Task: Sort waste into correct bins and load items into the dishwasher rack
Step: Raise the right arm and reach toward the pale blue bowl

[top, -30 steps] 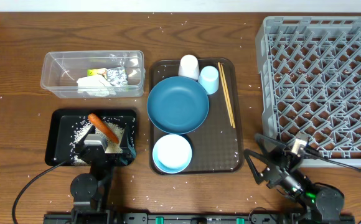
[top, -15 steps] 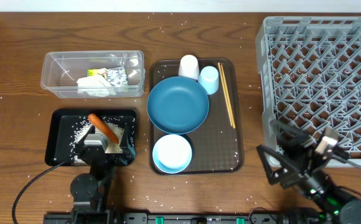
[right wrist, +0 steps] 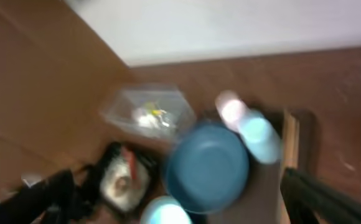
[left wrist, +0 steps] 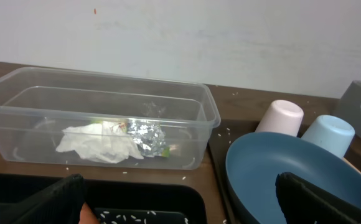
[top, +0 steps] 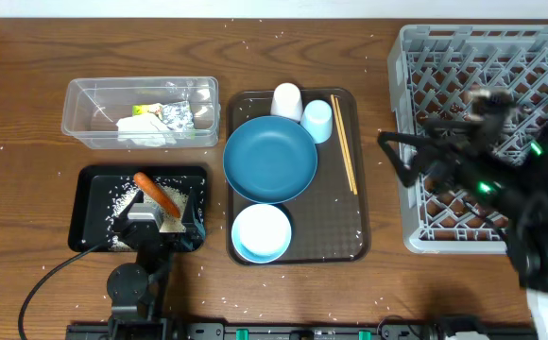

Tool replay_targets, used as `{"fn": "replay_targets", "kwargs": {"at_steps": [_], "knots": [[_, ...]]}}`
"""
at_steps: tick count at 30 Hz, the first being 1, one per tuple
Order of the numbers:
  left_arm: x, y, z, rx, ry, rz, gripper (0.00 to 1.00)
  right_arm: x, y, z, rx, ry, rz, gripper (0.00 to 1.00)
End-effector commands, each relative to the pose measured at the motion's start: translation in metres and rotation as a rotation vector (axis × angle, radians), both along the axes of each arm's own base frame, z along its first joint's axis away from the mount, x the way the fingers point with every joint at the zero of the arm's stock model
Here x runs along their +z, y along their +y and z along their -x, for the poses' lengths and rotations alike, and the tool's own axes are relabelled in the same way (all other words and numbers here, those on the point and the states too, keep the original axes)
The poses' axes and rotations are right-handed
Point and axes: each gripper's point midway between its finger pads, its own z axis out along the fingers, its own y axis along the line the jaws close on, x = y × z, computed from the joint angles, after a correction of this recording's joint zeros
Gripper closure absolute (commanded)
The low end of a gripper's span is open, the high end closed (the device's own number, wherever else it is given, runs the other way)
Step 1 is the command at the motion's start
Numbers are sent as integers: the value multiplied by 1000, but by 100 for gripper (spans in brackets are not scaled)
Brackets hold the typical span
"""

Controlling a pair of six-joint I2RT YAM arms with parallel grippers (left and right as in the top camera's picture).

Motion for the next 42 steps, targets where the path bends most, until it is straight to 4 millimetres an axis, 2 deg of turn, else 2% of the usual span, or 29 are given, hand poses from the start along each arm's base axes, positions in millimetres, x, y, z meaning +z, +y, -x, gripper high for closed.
{"fn": "replay_targets", "kwargs": {"at_steps": [1, 3, 5, 11, 15, 18, 23, 27, 33, 38, 42], "knots": [[-15, -2, 1, -12, 44, -5, 2, -28, -17, -22, -82, 31, 316, 1], [-15, -2, 1, -12, 44, -5, 2, -56, -14, -25, -88, 127, 424, 1], [-15, -2, 1, -12, 44, -5, 2, -79, -1, -27, -48, 190, 483, 1], [-15, -2, 1, -12, 44, -5, 2, -124, 40, -43, 43, 287, 514, 1], [-15, -2, 1, -12, 44, -5, 2, -155, 50, -54, 63, 349, 541, 1], [-15, -2, 1, -12, 44, -5, 2, -189, 53, -60, 83, 430, 579, 1], [-15, -2, 1, -12, 44, -5, 2, -246, 58, -56, 127, 578, 648, 24], [-15, -2, 1, -12, 44, -5, 2, -277, 61, -51, 153, 653, 686, 39], [-15, -2, 1, -12, 44, -5, 2, -300, 58, -51, 154, 699, 725, 58], [-15, -2, 1, -12, 44, -5, 2, -303, 56, -55, 143, 690, 735, 59], [-15, -2, 1, -12, 44, -5, 2, -303, 61, -55, 141, 693, 707, 65]]}}
